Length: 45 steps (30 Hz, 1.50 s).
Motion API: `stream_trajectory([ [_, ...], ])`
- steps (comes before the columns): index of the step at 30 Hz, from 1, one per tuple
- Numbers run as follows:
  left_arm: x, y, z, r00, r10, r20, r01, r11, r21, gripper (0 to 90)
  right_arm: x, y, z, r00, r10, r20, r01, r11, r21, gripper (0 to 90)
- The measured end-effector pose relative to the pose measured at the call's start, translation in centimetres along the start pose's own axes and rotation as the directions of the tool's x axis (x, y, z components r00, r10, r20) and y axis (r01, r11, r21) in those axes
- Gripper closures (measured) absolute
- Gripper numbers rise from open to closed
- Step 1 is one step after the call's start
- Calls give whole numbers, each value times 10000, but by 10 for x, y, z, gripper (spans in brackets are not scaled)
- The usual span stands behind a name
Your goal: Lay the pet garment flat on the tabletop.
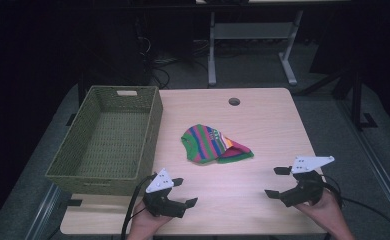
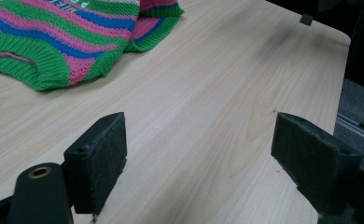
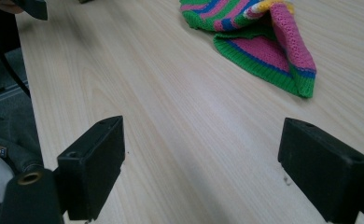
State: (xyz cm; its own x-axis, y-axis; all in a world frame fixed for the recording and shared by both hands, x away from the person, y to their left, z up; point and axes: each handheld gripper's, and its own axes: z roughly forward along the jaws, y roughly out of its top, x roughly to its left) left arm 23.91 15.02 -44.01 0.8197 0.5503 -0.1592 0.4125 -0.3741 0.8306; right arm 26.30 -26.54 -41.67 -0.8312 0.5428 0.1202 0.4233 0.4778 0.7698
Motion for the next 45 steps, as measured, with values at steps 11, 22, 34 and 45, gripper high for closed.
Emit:
stream_trajectory([
  [11,-1,2,4,9997,-20,249,23,10000,-97,179,-6,33,24,9981,-478,-396,507,9959,751,147],
  [22,3,2,0,9984,-228,517,249,9989,-398,179,-19,61,40,9968,-611,-524,661,9928,997,152],
  [34,6,2,-1,9986,-205,497,231,9984,-519,179,-32,96,63,9944,-488,-938,604,9903,1252,152],
  [45,10,1,-3,9989,-391,240,401,9983,-425,180,-32,127,95,9895,-871,-1156,1082,9757,1906,159],
])
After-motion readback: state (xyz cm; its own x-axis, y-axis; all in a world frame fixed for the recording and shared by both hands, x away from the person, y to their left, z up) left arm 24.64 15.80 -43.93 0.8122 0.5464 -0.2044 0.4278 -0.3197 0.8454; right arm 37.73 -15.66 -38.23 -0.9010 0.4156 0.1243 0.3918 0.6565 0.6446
